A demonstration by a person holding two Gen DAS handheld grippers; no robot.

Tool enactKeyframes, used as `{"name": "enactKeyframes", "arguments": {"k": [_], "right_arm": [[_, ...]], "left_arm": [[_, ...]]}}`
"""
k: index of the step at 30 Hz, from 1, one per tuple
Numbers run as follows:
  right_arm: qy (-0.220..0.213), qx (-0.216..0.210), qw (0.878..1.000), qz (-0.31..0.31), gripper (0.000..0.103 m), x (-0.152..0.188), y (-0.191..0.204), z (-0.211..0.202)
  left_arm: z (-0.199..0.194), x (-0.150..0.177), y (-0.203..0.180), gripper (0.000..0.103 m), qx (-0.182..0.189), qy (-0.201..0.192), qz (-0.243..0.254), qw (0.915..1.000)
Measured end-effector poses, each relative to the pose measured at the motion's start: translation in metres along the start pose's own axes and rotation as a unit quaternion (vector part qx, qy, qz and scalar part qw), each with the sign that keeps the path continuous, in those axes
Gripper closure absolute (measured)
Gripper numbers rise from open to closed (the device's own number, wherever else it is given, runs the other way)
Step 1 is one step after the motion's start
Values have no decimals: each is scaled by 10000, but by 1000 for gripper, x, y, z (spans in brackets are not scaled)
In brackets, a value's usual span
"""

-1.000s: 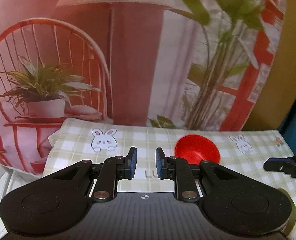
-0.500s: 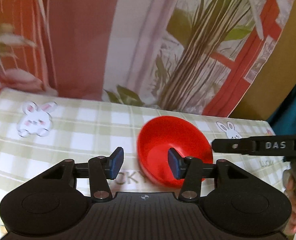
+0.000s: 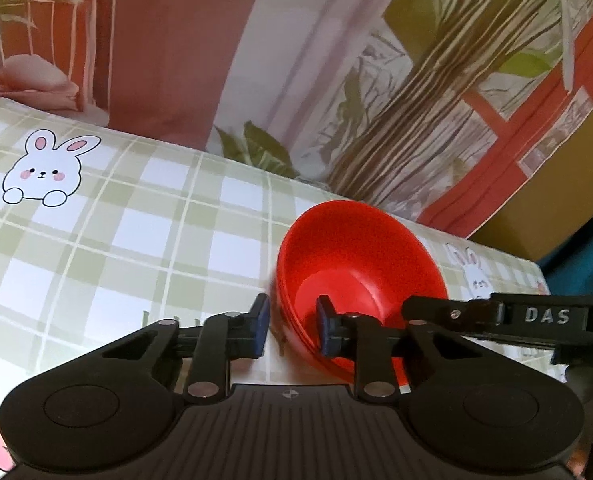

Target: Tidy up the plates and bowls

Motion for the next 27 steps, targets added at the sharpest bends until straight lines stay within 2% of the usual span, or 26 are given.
{"name": "enactKeyframes", "arguments": {"k": [6,18,27], "right_arm": [[-64,-64,10000,7,91,7,6,-6],[-190,-221,9995,-96,92,42,19,-41],[-391,-341,9985,-147,92,69,14,-82]], "left_arm": [[-8,7,1,88,-165,-56,-73,9998],[-50,39,-12,88,-463,-25,19,9989],[-79,59,-45,88,-653,-64,209,9976]]}}
Point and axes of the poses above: each gripper's, at about its wrist camera, not at the fingertips, and z roughly the way its jaws point, y to its left, x to its underside, the point moved 3 cm from there along z, roughly the way its jaws point, and after that the axes turned 11 degrees about y, right-handed, at the moved point
